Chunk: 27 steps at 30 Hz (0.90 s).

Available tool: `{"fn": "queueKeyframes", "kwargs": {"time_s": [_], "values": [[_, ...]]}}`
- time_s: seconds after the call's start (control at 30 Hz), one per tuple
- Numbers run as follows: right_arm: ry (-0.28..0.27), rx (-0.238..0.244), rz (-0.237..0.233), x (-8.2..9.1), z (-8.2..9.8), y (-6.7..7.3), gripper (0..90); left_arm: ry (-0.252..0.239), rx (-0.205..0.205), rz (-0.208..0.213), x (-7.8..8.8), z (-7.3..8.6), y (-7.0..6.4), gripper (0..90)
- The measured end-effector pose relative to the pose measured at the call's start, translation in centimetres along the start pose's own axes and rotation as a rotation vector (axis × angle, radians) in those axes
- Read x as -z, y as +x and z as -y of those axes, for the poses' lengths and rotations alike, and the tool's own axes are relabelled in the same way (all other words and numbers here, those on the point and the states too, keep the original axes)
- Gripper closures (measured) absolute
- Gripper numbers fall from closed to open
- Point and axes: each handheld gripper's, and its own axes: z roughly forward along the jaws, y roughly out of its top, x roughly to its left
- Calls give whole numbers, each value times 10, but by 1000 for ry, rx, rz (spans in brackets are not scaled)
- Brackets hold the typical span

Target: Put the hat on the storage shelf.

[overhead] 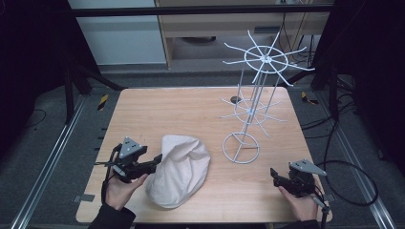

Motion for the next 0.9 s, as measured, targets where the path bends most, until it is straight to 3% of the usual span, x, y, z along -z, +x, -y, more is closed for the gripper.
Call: {"fn": "queueKeyframes", "kwargs": {"time_s": [0.5, 0.9], "values": [[5, -6, -9, 0, 0, 1, 277, 81, -58, 9, -25, -2, -14, 412], [10, -3, -12, 0, 0, 1, 287, 142, -61, 16, -36, 5, -15, 467]]}}
